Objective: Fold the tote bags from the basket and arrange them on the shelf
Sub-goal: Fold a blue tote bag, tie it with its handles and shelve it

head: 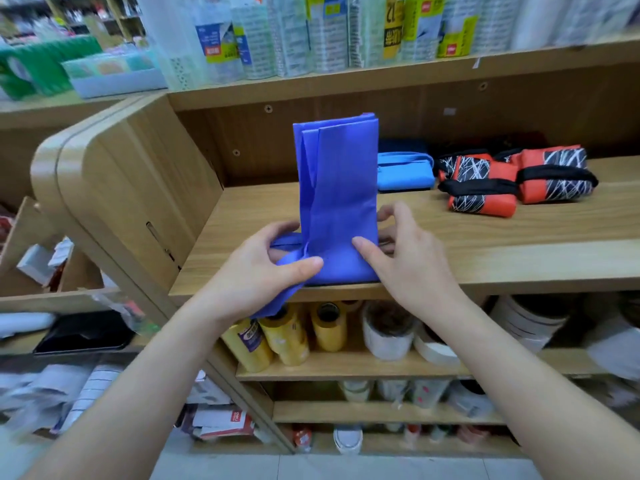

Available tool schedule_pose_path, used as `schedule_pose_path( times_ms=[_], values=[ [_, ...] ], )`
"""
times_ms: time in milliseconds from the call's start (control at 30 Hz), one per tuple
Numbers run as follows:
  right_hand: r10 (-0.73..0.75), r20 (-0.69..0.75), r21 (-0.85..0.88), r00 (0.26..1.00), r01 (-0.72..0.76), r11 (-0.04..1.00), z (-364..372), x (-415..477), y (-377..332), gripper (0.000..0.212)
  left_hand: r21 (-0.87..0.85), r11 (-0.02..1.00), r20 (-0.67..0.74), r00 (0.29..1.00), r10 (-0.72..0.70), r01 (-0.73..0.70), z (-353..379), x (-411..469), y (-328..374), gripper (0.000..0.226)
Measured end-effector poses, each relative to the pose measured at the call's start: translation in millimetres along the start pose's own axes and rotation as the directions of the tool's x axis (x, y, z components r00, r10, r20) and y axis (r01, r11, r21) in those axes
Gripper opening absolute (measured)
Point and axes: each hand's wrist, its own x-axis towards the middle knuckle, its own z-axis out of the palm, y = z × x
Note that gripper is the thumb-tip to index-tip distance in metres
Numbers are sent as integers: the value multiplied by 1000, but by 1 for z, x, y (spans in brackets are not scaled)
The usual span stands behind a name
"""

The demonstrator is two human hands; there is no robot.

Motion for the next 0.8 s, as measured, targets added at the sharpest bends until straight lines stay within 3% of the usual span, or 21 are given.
schedule_pose_path(
  times_ms=[67,133,167,233,267,300,333,400,500,667,733,800],
  values=[
    [36,-8,57,999,-36,998,2,-1,-2,56,257,966,-185,982,37,12,9,0,8,67],
    [72,41,46,997,-74,996,2,0,-1,69,624,779,-351,911,214,57,18,-4,10,64],
    [76,71,19,995,-78,997,1,1,0,68,770,638,-335,861,383,16,20,-6,9,63],
    [59,105,-42,993,-55,998,0,3,0,63,918,328,-70,722,689,-224,22,-7,1,48],
    [54,113,-60,992,-47,997,0,3,0,62,910,234,84,703,706,-343,24,-7,-5,41],
    [50,126,-64,991,-42,997,0,3,1,62,883,222,193,751,631,-413,24,-7,-9,45],
    [53,144,-62,988,-45,997,-1,5,1,63,863,277,255,838,482,-422,25,-7,-12,60],
    [63,195,-59,979,-53,997,-4,8,1,67,857,344,291,911,292,-384,24,-5,-22,82],
    [96,280,-27,955,-92,995,-10,16,0,80,850,328,282,883,376,-411,23,-6,-25,57],
    [183,283,54,942,-206,977,-10,54,-3,102,749,412,302,820,485,-520,22,-6,-24,62],
    [196,281,187,939,-254,949,2,64,-6,96,698,455,282,796,535,-553,23,-5,-29,58],
    [210,213,336,954,-274,901,16,65,-8,73,642,511,241,784,572,-571,21,-4,-30,51]
  ],
)
